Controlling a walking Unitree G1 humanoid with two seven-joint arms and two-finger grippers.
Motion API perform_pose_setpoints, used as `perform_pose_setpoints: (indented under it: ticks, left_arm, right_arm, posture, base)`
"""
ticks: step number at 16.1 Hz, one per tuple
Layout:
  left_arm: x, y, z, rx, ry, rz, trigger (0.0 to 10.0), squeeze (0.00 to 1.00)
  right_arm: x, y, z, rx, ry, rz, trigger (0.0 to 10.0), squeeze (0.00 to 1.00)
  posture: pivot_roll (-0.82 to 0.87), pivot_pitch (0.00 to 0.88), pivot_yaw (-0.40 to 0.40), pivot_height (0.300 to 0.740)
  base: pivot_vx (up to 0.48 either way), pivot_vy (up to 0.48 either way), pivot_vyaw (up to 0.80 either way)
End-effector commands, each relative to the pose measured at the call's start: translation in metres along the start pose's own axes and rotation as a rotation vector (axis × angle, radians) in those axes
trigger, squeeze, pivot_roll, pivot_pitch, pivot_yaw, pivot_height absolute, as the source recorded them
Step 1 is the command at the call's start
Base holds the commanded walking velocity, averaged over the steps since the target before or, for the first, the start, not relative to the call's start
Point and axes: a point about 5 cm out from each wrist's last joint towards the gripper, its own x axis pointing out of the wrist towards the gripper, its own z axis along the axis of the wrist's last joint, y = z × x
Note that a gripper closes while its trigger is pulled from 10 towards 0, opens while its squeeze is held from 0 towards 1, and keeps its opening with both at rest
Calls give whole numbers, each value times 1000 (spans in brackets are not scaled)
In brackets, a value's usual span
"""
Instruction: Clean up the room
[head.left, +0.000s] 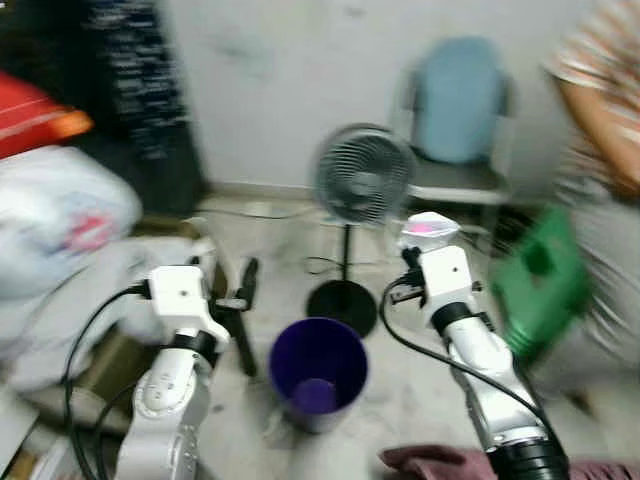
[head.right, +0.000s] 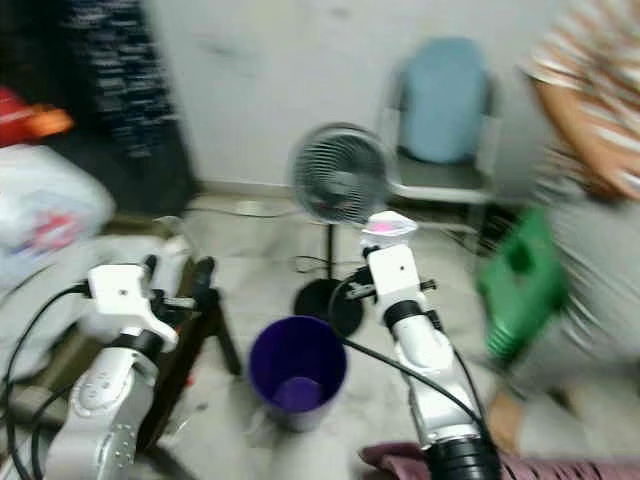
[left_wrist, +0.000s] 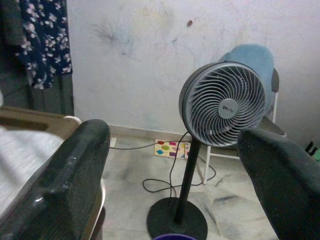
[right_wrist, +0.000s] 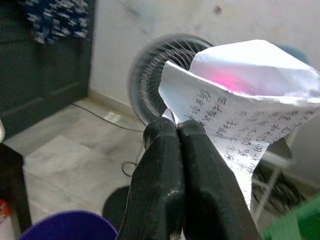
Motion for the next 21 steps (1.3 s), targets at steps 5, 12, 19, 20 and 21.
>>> perform_pose_setpoints:
  ticks: [5,12,19,20,21]
  left_arm:
    - [-6,2,-4,54,30,-80,10000,0]
    - [-18,-22,-3,-23,55,-257,10000,0]
    - [-24,-23,-4,6,68,-282,10000,0]
    - [-23,-23,-4,6,65,-282,10000,0]
    - [-23,-23,-3,6,62,-282,10000,0]
  right_arm:
    - [4,14,2,27,-5,34,10000,0]
    - [-6,15,-5,77,41,1,10000,0]
    - [-20,12,-8,143,80,-84,10000,0]
    - [-19,12,-8,145,82,-85,10000,0]
    - [-18,12,-7,145,82,-85,10000,0]
  posture:
    - [48,2,-33,740]
    - [32,50,-28,740]
    - [43,53,-23,740]
    - [43,54,-23,740]
    - [43,54,-23,740]
  base:
    - [0,0,769]
    - [0,0,0]
    - [0,0,-76]
    - [0,0,-675]
    - [0,0,-675]
